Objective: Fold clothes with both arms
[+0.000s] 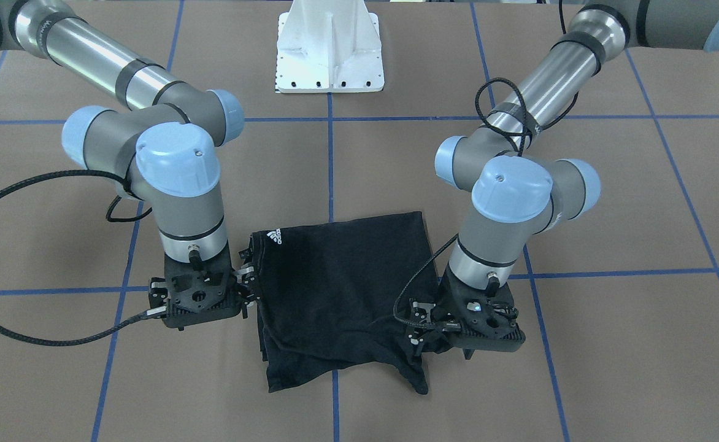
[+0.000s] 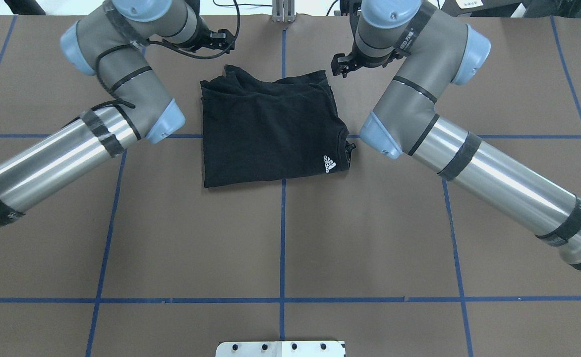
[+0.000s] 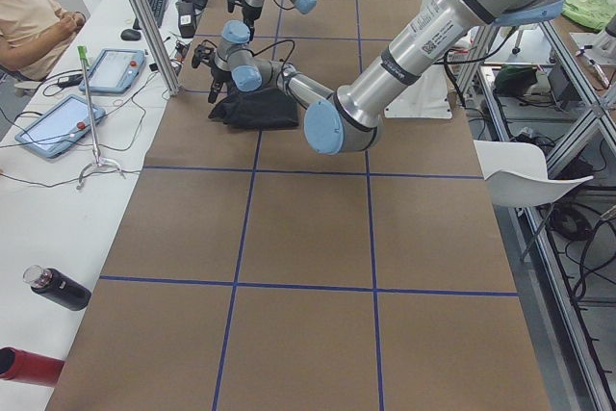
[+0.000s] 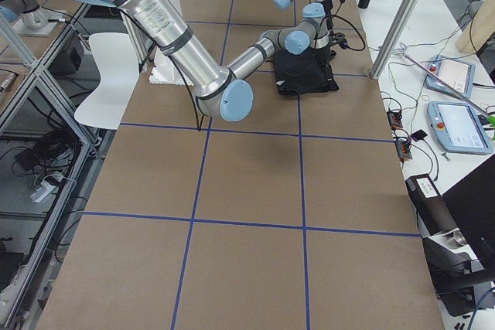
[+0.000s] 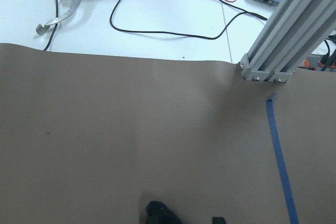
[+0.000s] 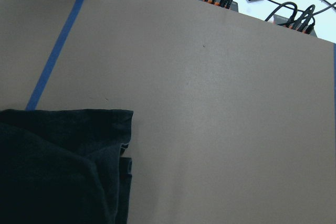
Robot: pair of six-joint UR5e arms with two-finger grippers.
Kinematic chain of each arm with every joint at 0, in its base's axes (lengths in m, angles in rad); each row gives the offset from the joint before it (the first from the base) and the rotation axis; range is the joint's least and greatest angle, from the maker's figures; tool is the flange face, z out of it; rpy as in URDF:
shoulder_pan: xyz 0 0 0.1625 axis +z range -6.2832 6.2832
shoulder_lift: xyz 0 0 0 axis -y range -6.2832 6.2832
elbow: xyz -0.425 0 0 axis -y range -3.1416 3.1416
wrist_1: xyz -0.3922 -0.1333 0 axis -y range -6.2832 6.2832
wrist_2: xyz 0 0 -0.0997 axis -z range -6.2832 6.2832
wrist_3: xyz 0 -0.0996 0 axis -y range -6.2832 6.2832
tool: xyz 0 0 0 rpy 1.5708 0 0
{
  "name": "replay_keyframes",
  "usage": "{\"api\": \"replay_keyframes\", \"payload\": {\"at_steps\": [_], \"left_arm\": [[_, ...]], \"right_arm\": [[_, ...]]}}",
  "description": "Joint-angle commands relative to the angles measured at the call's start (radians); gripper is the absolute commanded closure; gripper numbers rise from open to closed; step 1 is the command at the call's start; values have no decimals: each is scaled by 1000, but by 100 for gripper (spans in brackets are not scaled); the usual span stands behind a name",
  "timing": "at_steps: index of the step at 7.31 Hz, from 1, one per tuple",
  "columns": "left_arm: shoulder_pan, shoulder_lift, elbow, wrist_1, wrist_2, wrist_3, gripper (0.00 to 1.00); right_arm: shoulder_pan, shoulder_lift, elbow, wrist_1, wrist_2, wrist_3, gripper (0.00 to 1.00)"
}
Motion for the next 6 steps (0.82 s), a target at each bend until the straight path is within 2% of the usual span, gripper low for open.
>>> {"api": "replay_keyframes", "payload": {"at_steps": [1,2,3,4,6], "left_arm": [[-35,234,-422,255,-27,224,0],[-70,319,-560,344,-29,333,0],[-118,406,-641,365,-33,436,0],[-194,471,-657,365,-56,555,0],[-409,595,-629,367,-284,737,0]], "right_arm": [[86,-151,133,-9,94,-75,0],[136,-243,245,-79,126,-185,0],[185,-344,355,-148,146,-298,0],[265,-447,425,-171,222,-410,0],[456,-648,446,-165,404,-674,0]]}}
